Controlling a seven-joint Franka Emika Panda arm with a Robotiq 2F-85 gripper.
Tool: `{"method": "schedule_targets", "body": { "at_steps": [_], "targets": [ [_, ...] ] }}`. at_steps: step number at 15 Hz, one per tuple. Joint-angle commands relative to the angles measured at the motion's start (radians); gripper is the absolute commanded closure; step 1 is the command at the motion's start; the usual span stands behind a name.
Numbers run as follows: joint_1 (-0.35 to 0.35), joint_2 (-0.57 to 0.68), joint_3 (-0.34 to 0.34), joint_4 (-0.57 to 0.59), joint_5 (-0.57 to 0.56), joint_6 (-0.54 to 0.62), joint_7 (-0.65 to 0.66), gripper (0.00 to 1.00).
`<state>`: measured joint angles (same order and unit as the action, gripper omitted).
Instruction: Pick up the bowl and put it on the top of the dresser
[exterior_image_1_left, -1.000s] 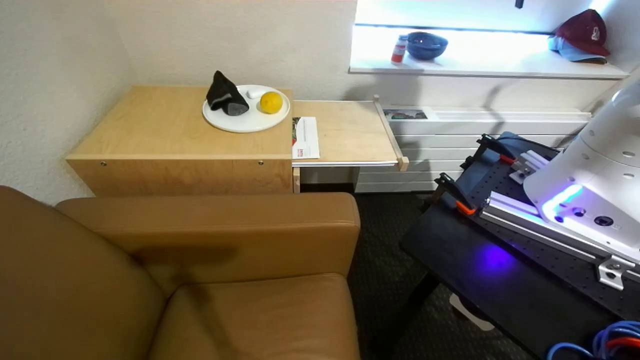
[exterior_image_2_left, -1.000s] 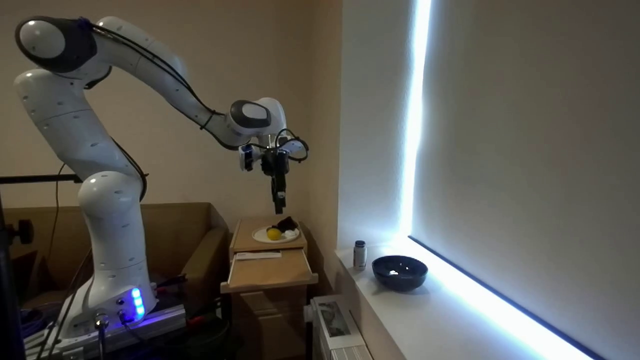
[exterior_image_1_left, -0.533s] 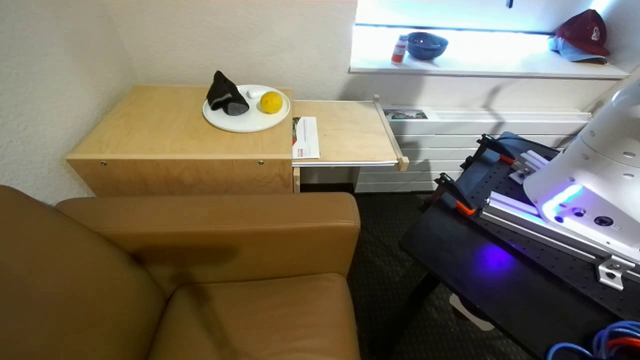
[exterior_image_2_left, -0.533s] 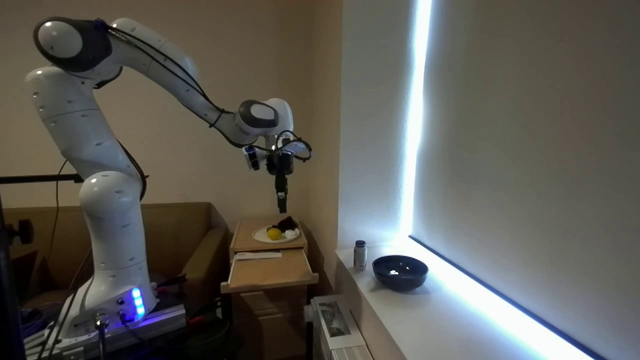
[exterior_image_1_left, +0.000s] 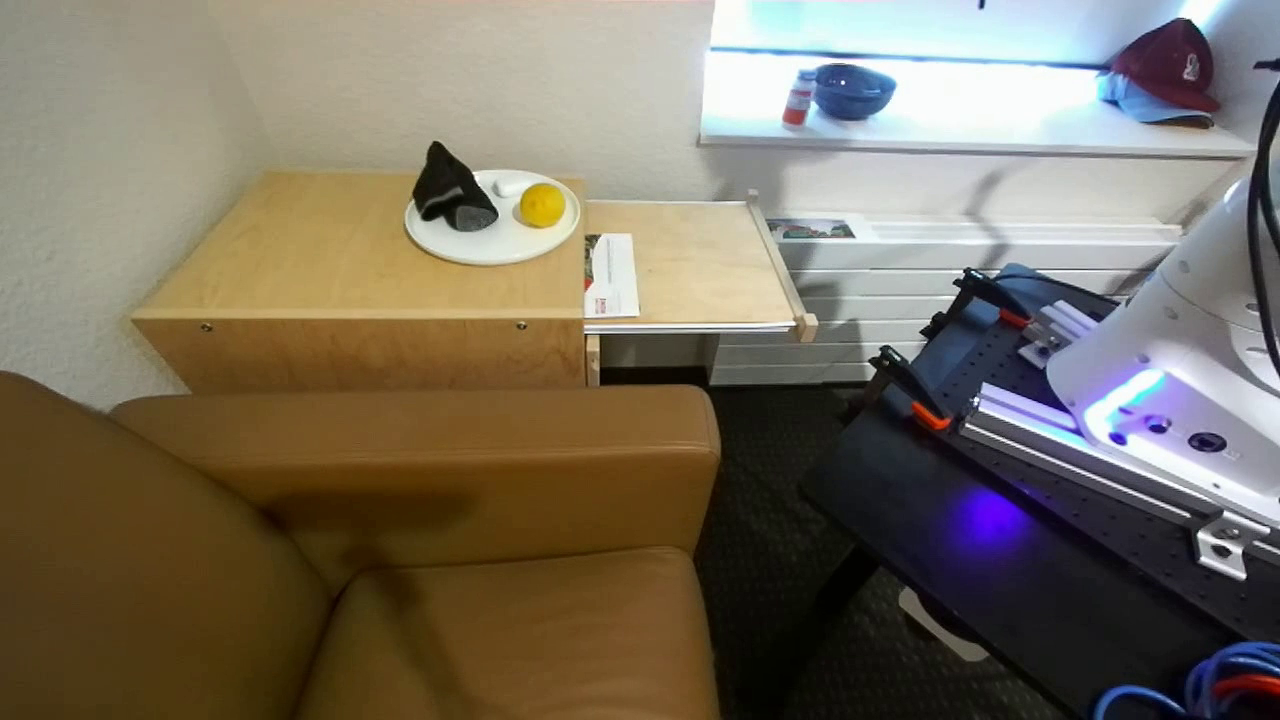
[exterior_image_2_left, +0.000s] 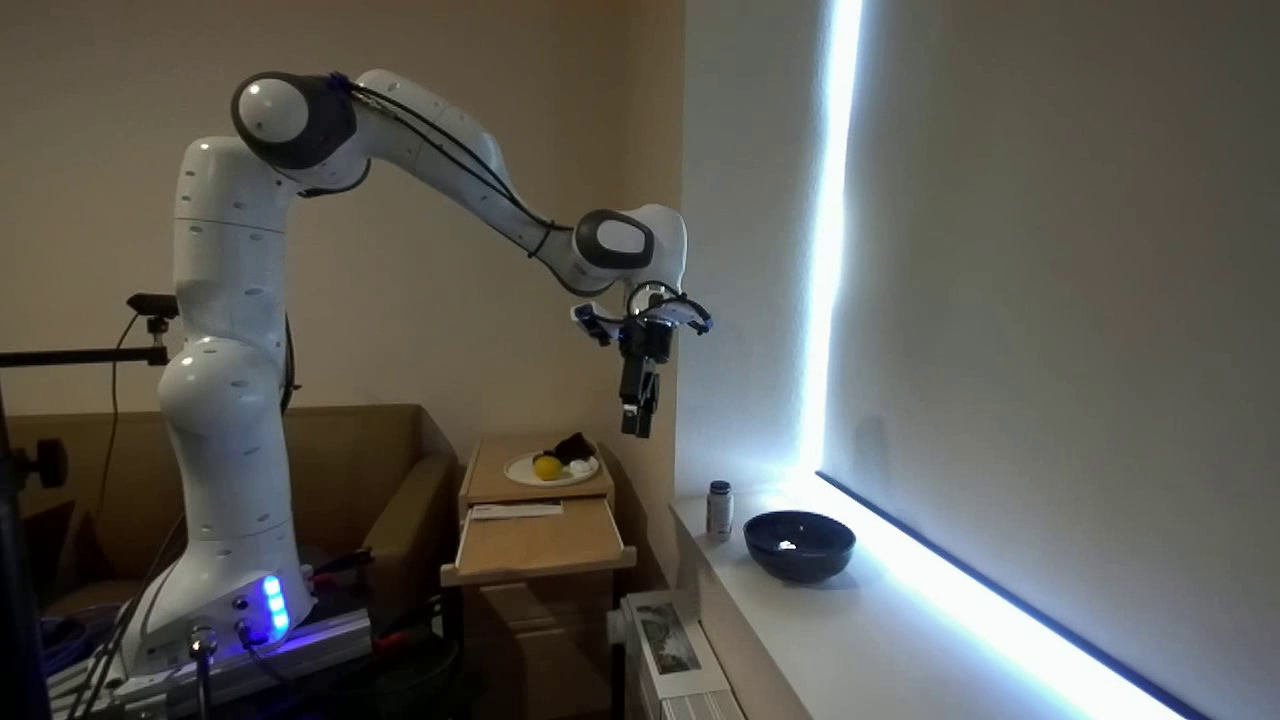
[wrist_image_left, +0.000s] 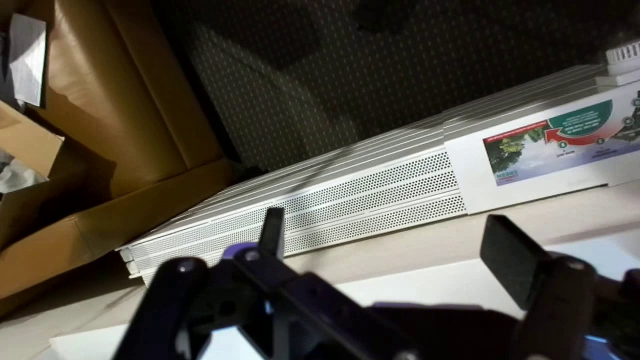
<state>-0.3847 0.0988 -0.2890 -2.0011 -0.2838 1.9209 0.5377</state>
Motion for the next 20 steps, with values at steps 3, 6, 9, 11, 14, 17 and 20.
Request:
{"method": "schedule_targets", "body": {
  "at_steps": [3,6,9,11,14,17,20],
  "targets": [
    [0.041,0.043,-0.026,0.02,-0.023,0.032,0.062,0.0],
    [0.041,0.187,-0.023,0.159,0.172,-0.011,0.199,0.0],
    [0.014,0.326,-0.032,0.311,0.349,-0.018,0.244,0.0],
    [-0.016,0.418,-0.043,0.411,0.446,-0.014,0.28,0.0],
    [-0.065,0.543,-0.05,0.541,0.56,0.005,0.357,0.0],
    [-0.066,0.532,-0.053,0.516,0.56,0.011,0.382,0.0],
    [-0.072,0.555,-0.053,0.535,0.563,0.01,0.39,0.0]
  ]
}}
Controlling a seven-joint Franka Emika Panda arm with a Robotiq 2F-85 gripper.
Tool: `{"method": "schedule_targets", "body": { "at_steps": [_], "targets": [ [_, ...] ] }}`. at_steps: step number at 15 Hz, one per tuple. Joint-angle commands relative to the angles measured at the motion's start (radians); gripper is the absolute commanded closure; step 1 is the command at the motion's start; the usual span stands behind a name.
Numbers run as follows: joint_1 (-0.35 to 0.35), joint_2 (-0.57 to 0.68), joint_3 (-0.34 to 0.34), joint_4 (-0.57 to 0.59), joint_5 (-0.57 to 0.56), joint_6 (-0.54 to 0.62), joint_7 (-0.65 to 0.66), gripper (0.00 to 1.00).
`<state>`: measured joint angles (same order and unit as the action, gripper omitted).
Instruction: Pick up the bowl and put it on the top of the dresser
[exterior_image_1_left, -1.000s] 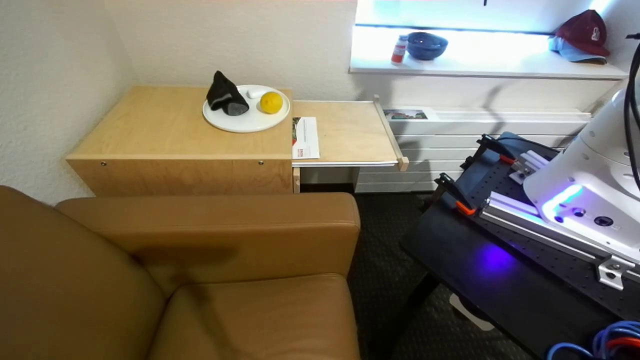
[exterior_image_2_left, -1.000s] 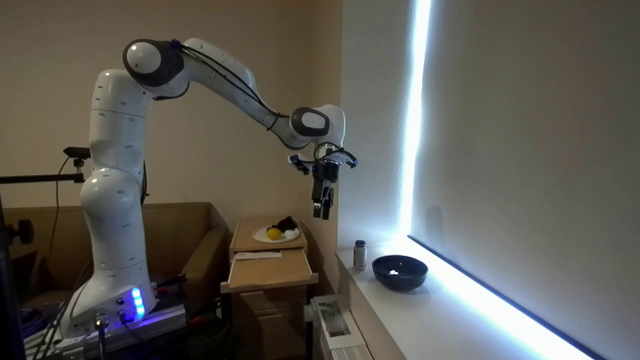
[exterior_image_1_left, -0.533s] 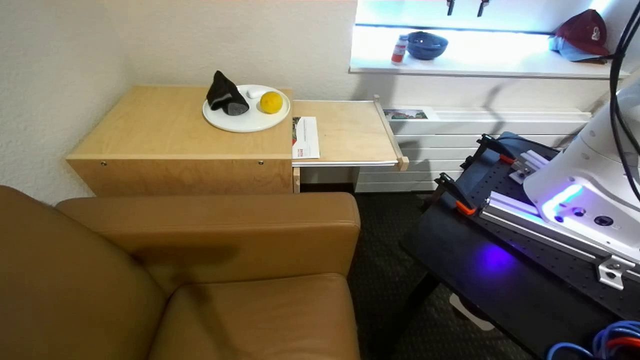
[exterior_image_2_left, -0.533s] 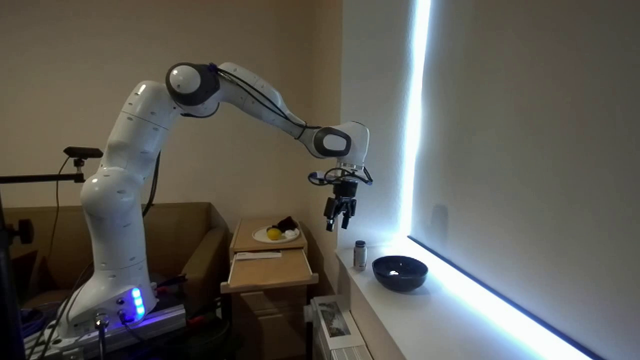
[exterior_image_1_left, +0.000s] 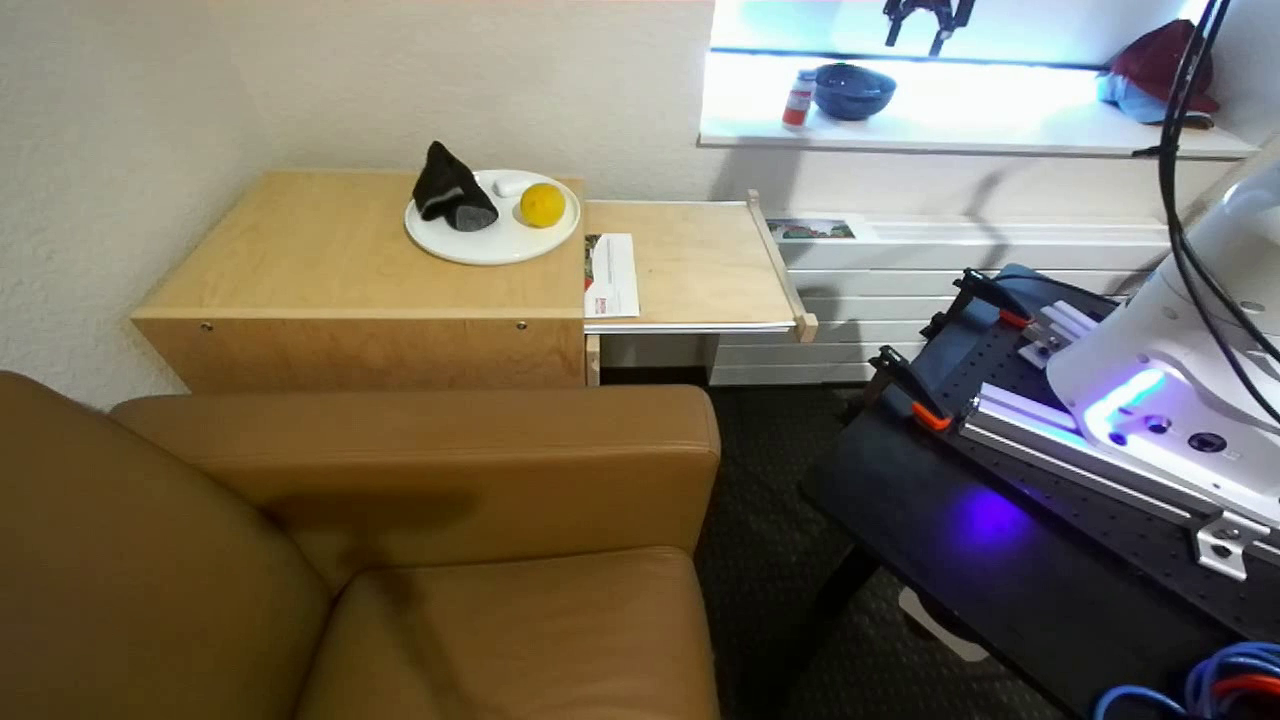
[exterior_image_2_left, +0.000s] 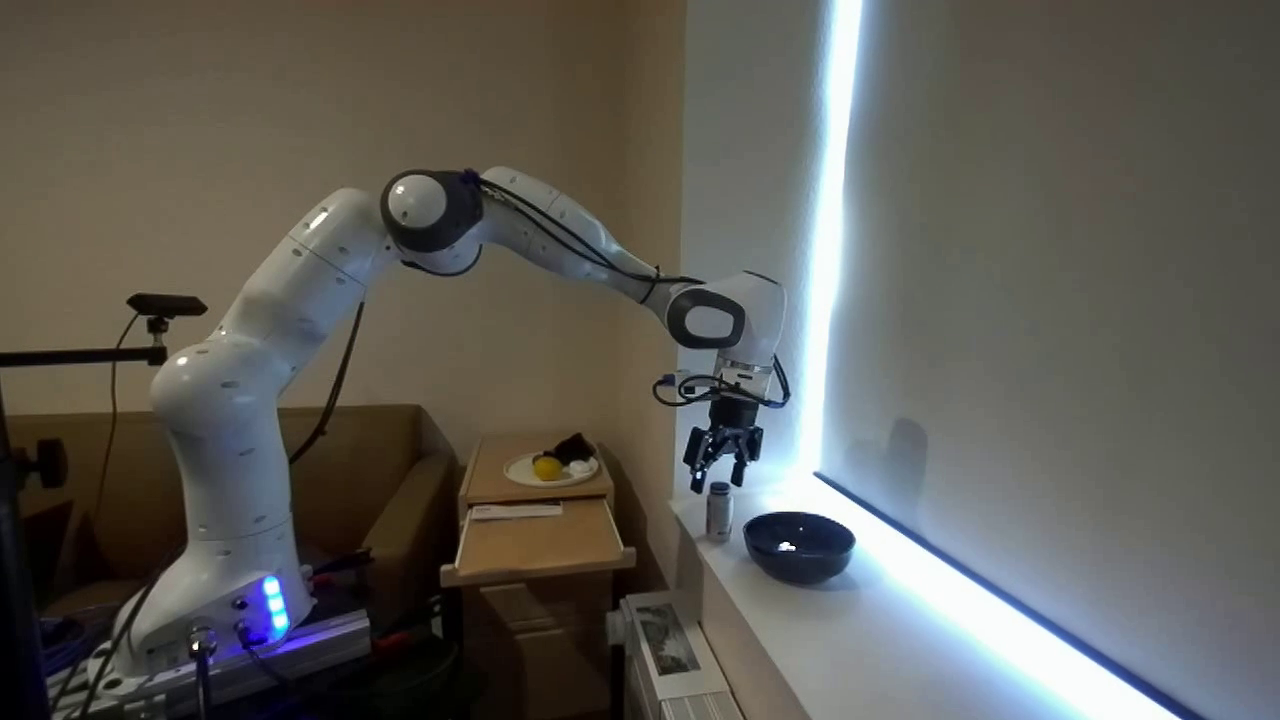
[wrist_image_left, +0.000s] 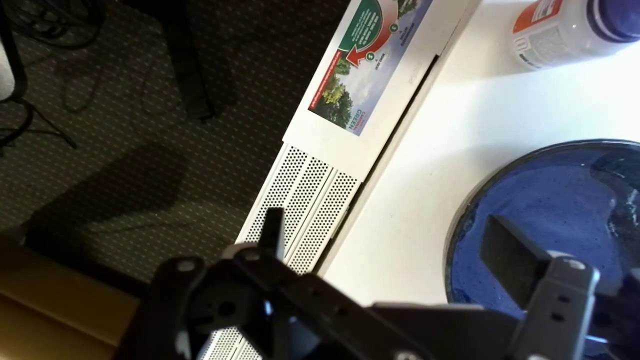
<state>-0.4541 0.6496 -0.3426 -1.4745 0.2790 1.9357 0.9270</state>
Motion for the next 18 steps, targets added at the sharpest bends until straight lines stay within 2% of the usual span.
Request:
{"method": "schedule_targets", "body": {
  "at_steps": [1,5,9,10,13,14,18],
  "targets": [
    [0.0,0.002,0.001,0.009,0.0,-0.005,0.0,0.0],
    [-0.015,0.091,0.022,0.037,0.106,0.205,0.118,0.0],
    [-0.003,0.184,0.013,0.068,0.114,0.374,0.22,0.0],
    [0.001,0.207,0.007,0.084,0.099,0.387,0.251,0.0],
    [0.008,0.218,-0.017,0.111,0.042,0.291,0.34,0.0],
    [-0.003,0.211,0.01,0.076,0.053,0.353,0.303,0.0],
    [-0.004,0.214,0.01,0.081,0.049,0.349,0.311,0.0]
  ]
}}
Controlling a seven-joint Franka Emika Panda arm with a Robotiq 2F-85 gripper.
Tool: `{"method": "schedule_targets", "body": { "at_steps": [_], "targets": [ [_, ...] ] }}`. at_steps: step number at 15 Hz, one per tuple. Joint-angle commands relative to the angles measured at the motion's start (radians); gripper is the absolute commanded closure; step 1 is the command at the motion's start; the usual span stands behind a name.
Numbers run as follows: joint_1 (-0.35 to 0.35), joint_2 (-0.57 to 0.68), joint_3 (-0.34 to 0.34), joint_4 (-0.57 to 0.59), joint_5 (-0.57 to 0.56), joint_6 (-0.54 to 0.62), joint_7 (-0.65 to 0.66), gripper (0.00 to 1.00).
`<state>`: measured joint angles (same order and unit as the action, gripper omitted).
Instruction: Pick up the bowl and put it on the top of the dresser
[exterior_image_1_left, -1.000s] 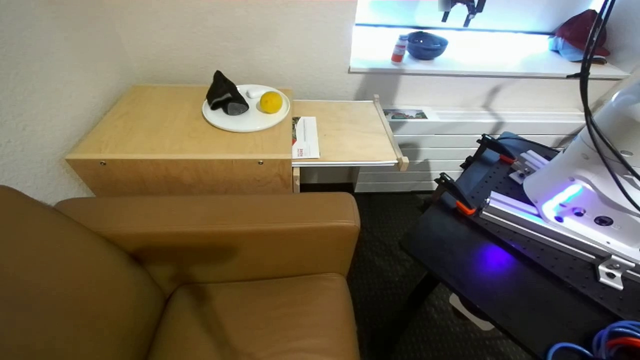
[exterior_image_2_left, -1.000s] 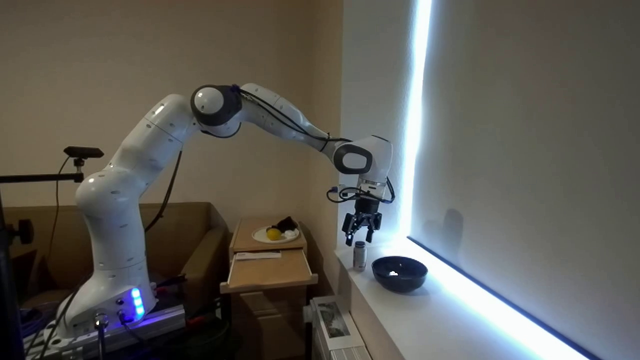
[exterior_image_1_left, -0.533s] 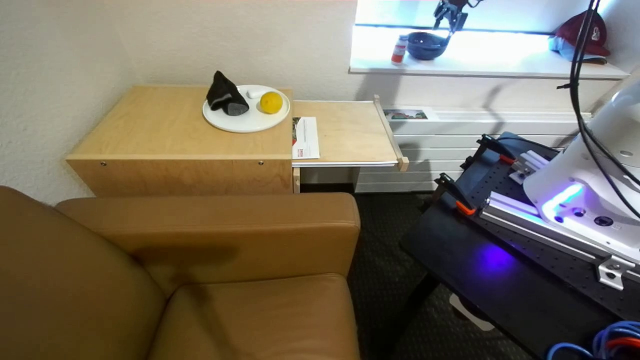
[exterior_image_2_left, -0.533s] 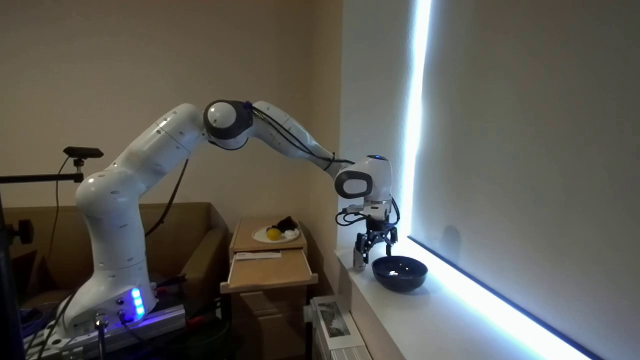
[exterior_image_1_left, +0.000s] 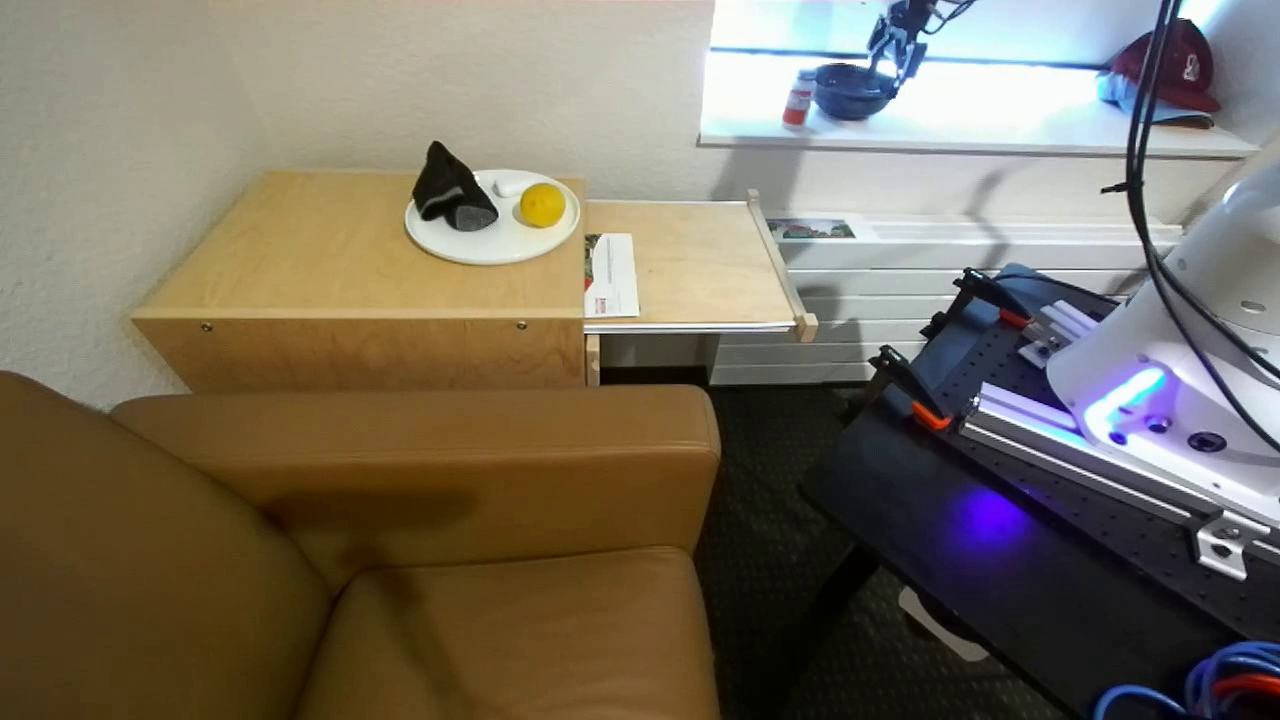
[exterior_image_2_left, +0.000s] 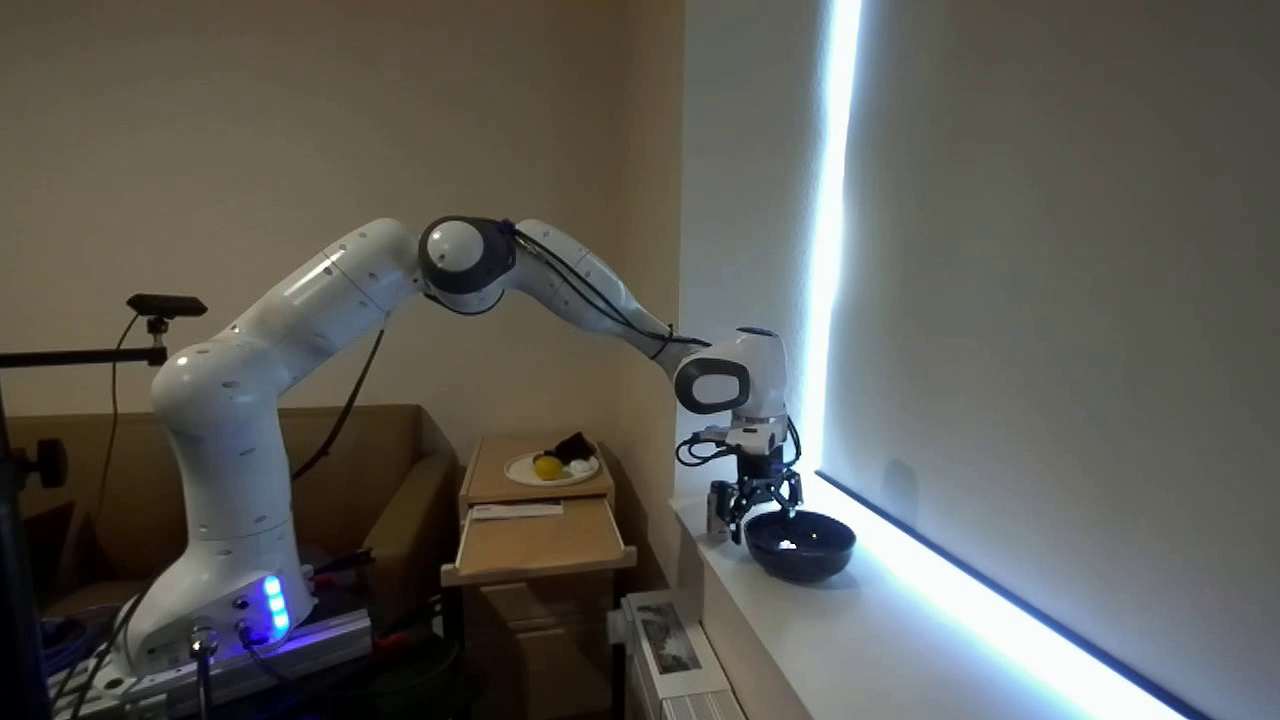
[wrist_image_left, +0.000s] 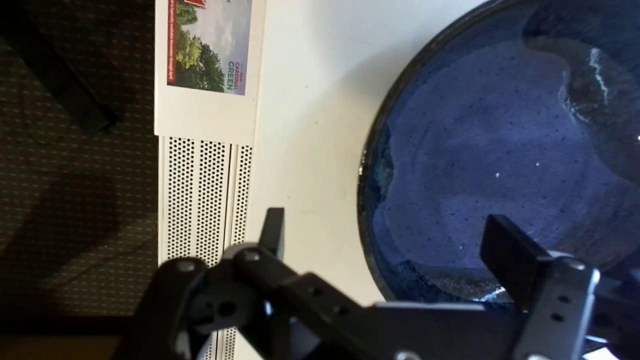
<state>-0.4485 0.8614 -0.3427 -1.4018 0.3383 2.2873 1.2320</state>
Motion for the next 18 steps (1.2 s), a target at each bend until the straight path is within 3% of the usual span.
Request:
{"method": "schedule_targets", "body": {
  "at_steps": [1,7,8,9,14,16,17,18],
  "targets": [
    [-0.008,0.022,0.007,0.016,-0.01,0.004,0.02,0.0],
    [-0.009,0.041,0.011,0.013,-0.009,0.002,0.046,0.0],
    [-0.01,0.041,0.014,0.014,-0.006,0.004,0.046,0.25],
    [-0.009,0.041,0.015,0.015,-0.007,0.01,0.044,0.27],
    [-0.01,0.04,0.025,0.019,0.001,-0.013,0.054,0.62],
    [-0.028,0.034,0.047,0.027,0.022,-0.083,0.052,0.76],
    [-0.09,0.055,0.081,0.059,0.056,-0.159,-0.004,0.84],
    [-0.101,0.058,0.087,0.069,0.069,-0.191,-0.009,0.89]
  ]
}}
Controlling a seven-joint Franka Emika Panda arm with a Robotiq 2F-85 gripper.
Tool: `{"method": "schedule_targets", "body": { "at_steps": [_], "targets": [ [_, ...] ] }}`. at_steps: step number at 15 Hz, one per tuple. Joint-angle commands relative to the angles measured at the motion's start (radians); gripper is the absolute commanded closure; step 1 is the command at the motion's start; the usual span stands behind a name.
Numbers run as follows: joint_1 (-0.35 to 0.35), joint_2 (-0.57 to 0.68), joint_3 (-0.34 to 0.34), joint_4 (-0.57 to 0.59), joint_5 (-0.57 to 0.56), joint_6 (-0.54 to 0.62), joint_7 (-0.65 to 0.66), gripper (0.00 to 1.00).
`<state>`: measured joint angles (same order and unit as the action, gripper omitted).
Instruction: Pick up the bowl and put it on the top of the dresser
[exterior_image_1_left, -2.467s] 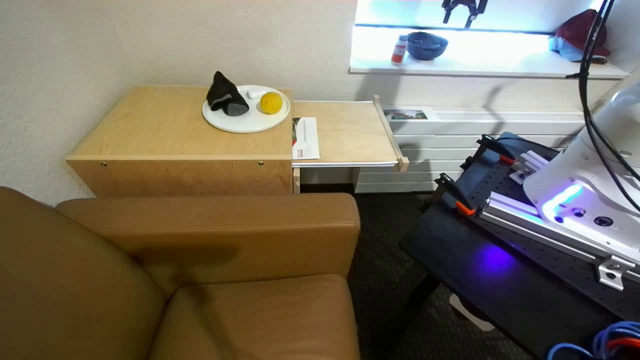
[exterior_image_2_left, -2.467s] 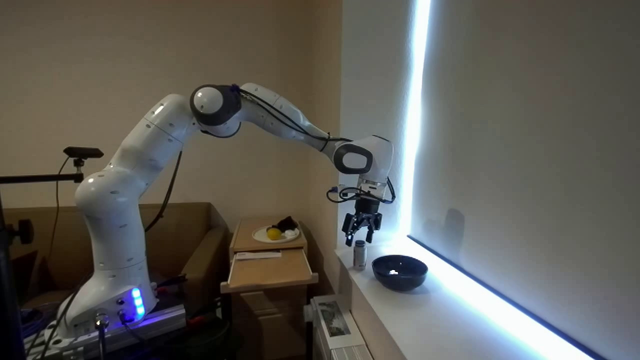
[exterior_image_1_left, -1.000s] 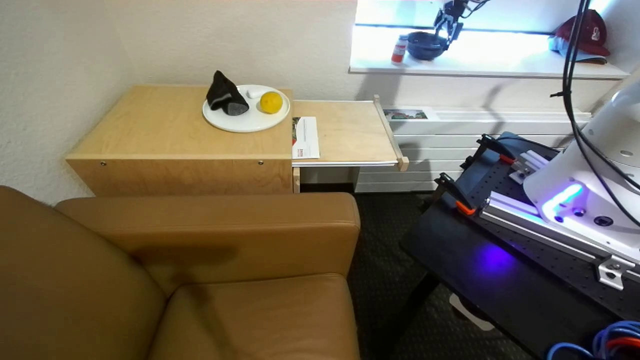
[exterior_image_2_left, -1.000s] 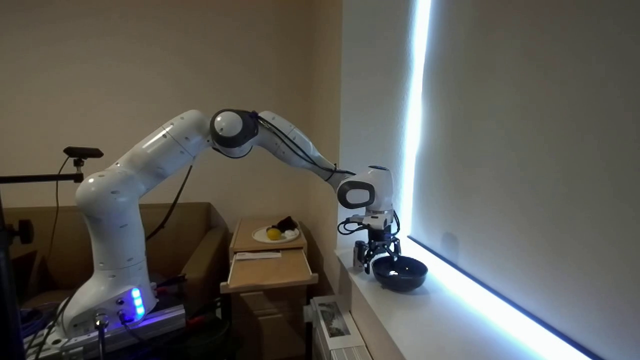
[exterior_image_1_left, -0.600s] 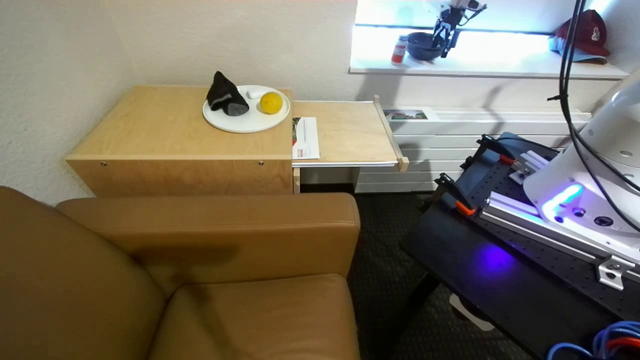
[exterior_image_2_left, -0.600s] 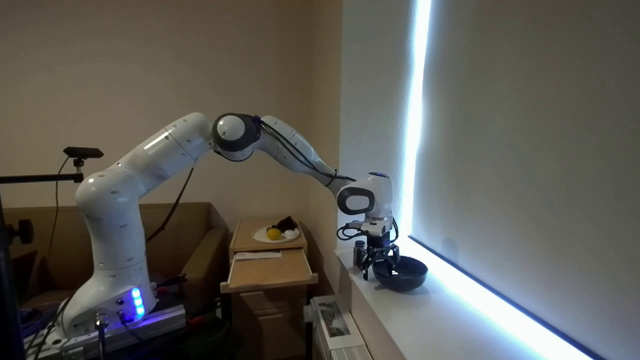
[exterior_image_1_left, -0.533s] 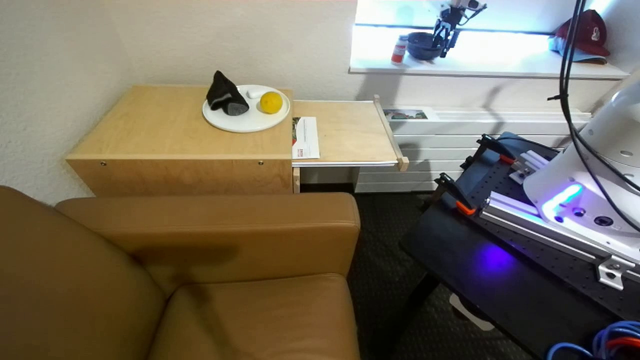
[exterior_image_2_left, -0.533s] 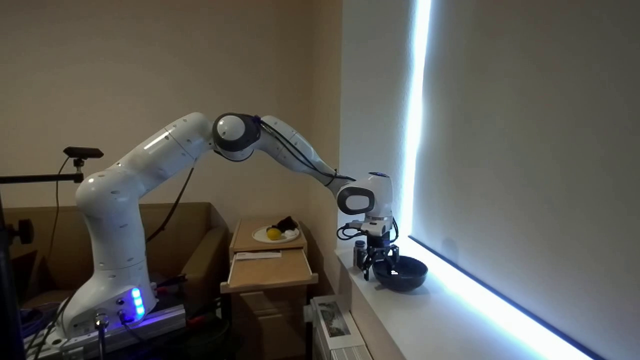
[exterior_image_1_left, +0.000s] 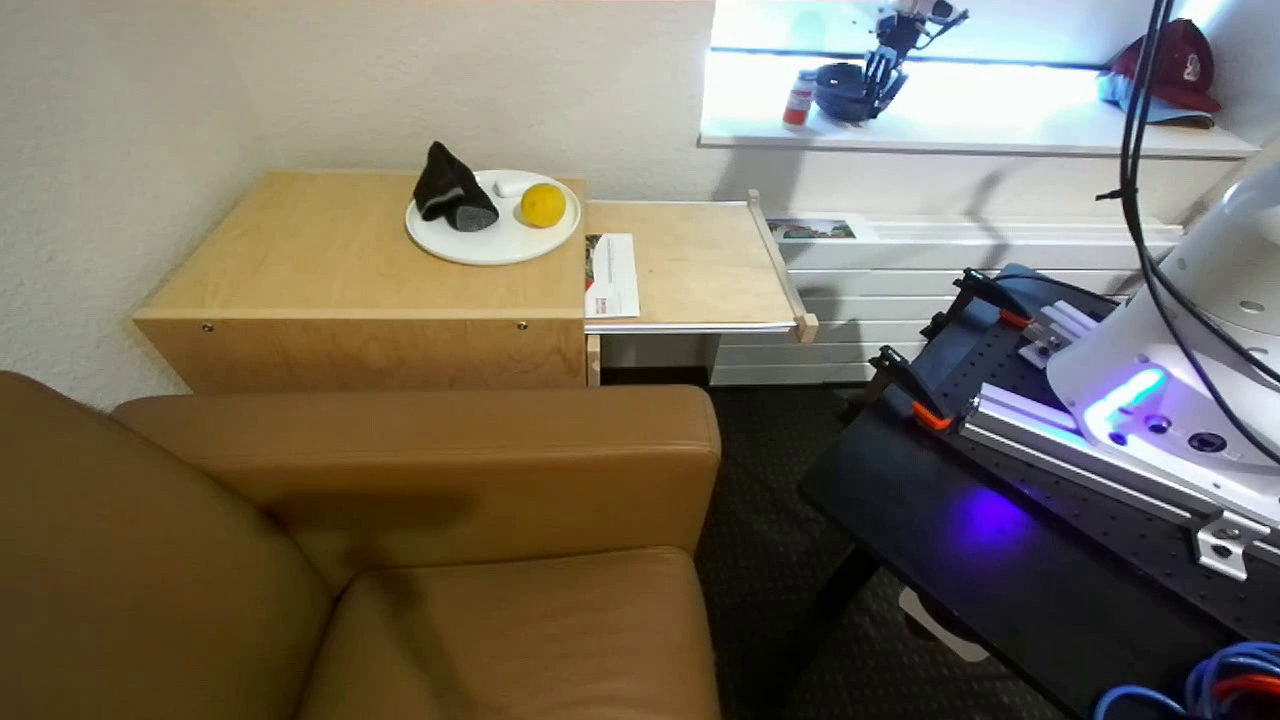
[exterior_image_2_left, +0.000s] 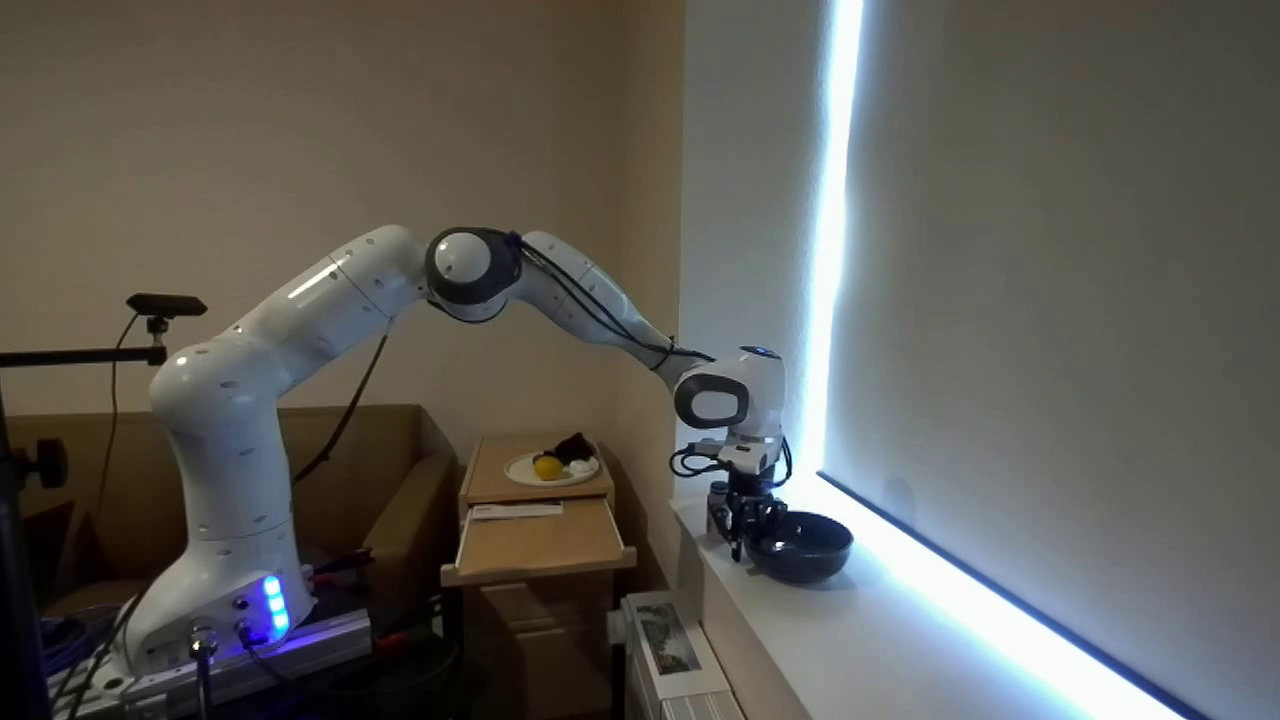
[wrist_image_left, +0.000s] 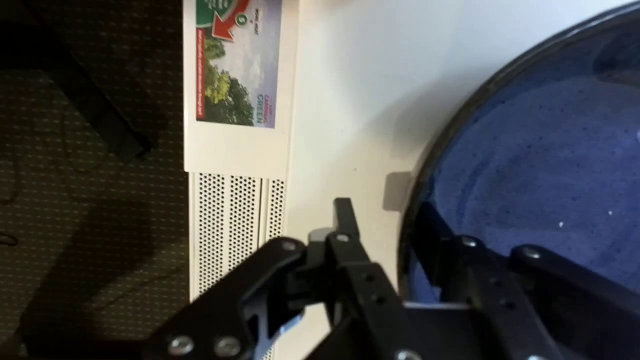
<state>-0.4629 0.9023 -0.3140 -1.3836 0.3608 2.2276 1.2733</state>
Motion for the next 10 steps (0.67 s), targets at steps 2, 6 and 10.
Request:
{"method": "schedule_targets", "body": {
  "at_steps": [2,6,10],
  "targets": [
    [-0.128,0.026,0.079,0.081,0.081,-0.217,-0.075,1.0],
    [-0.182,0.043,0.095,0.142,0.118,-0.273,-0.09,0.97],
    [-0.205,-0.022,0.106,0.104,0.159,-0.194,-0.165,0.98]
  ]
}}
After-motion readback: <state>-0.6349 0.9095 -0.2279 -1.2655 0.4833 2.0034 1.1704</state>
